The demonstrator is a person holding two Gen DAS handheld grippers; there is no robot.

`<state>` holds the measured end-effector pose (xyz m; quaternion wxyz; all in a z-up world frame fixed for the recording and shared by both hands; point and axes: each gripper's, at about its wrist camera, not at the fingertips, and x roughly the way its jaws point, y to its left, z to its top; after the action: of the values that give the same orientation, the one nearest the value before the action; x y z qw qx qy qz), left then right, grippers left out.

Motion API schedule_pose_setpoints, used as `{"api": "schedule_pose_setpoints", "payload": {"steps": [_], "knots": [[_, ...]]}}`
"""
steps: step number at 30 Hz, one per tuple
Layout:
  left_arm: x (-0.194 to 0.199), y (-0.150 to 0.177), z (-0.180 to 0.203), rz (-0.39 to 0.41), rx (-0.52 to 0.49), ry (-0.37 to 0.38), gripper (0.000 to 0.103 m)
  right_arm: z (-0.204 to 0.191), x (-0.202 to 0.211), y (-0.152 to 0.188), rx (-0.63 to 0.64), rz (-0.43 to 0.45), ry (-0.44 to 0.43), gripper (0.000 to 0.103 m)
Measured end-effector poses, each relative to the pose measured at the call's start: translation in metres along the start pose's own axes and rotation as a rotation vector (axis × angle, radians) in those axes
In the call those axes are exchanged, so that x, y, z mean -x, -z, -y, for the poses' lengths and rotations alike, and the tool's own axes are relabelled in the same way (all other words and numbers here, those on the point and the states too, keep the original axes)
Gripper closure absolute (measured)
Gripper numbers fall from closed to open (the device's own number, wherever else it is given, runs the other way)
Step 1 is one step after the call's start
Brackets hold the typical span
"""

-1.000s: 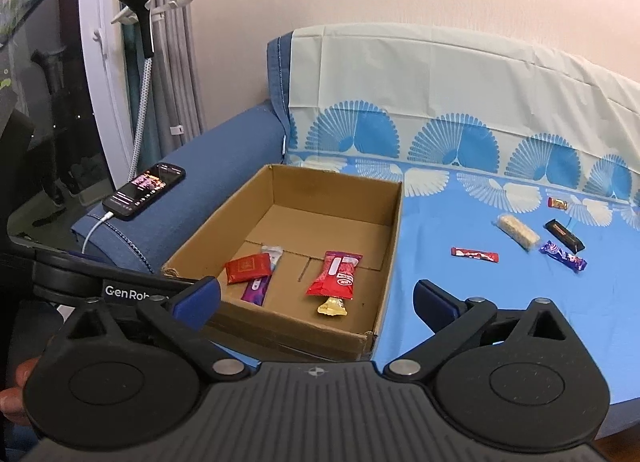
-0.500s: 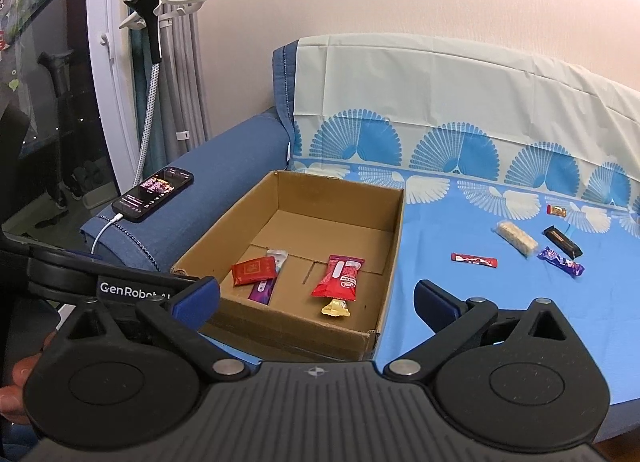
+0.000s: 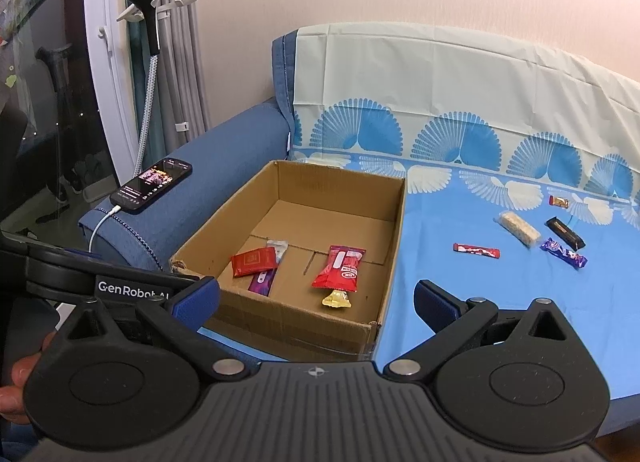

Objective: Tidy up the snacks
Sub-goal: 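Withdraw both tools from the box and hold them above it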

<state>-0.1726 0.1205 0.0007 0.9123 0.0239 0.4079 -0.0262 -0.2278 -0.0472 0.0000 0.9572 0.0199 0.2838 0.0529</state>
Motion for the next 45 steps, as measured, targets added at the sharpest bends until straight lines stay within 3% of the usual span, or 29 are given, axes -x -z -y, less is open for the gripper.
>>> {"api": "schedule_pose_setpoints", "payload": {"steps": [31, 40, 45], "knots": [[-0.026, -0.002, 0.015, -0.07, -0.04, -0.025, 0.0, 0.013, -0.024, 0.006, -0.042, -0.059, -0.018, 0.001], [-0.042, -0.013, 0.036, -0.114, -0.079, -0.034, 0.0, 0.038, -0.037, 0.011, -0.106, -0.077, -0.025, 0.001], [-0.052, -0.028, 0.061, -0.133, -0.104, -0.019, 0.0, 0.07, -0.044, 0.011, -0.182, -0.083, -0.003, 0.001]]}}
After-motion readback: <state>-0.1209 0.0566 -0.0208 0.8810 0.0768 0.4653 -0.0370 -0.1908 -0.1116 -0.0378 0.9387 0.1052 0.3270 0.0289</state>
